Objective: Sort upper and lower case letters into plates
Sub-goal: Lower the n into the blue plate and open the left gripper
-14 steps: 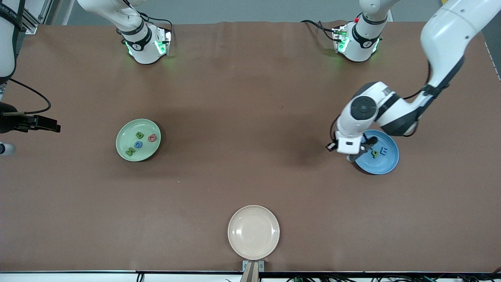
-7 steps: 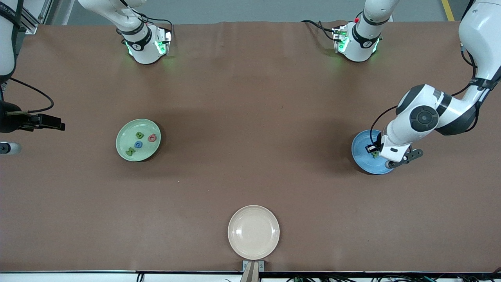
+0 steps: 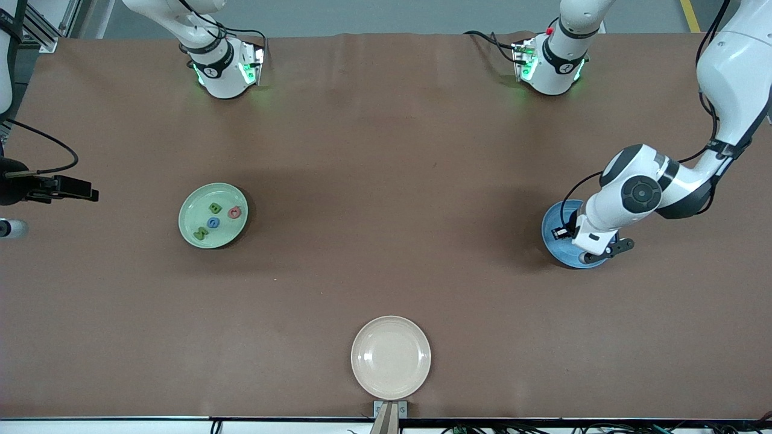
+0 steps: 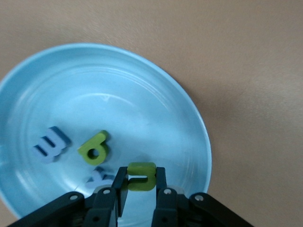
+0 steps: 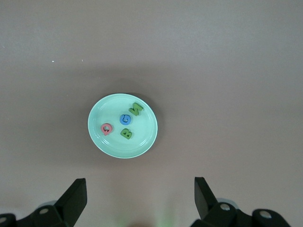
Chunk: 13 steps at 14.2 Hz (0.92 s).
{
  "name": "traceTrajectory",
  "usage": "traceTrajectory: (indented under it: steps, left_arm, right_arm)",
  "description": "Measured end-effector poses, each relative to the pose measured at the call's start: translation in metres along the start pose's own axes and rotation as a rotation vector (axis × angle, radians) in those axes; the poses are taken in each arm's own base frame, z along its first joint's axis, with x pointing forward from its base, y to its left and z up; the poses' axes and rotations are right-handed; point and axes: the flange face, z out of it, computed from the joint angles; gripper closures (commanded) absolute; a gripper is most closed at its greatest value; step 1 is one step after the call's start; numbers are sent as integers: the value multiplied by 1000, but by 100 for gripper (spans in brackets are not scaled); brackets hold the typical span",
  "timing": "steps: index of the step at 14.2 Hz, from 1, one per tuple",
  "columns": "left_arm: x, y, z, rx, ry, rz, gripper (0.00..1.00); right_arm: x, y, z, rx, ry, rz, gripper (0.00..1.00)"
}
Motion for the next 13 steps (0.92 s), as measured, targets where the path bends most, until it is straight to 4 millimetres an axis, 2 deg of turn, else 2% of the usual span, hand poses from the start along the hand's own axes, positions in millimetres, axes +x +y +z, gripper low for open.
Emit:
traceTrajectory:
  steps: [1, 2, 3, 4, 8, 13]
  left_arm:
    - [-1, 1, 5, 2, -2, 3, 77]
    - [-1, 2, 6, 3, -3, 4, 56]
    - [-1, 2, 7, 4, -3, 3, 19]
    - [0, 1, 6, 3, -2, 2, 6]
    - [10, -4, -5, 8, 25, -14, 3]
    - [16, -4, -28, 52, 33, -32, 0]
  right_arm:
    - [0, 0, -1, 0, 2, 1, 0]
    - [0, 0, -2, -1, 5, -1, 0]
    - [-1, -2, -4, -1, 9, -3, 0]
    - [-2, -5, -7, -1, 13, -9, 0]
    - [-22, -33, -34, -11, 35, 8, 0]
    - [-68, -42, -74, -7, 40, -1, 0]
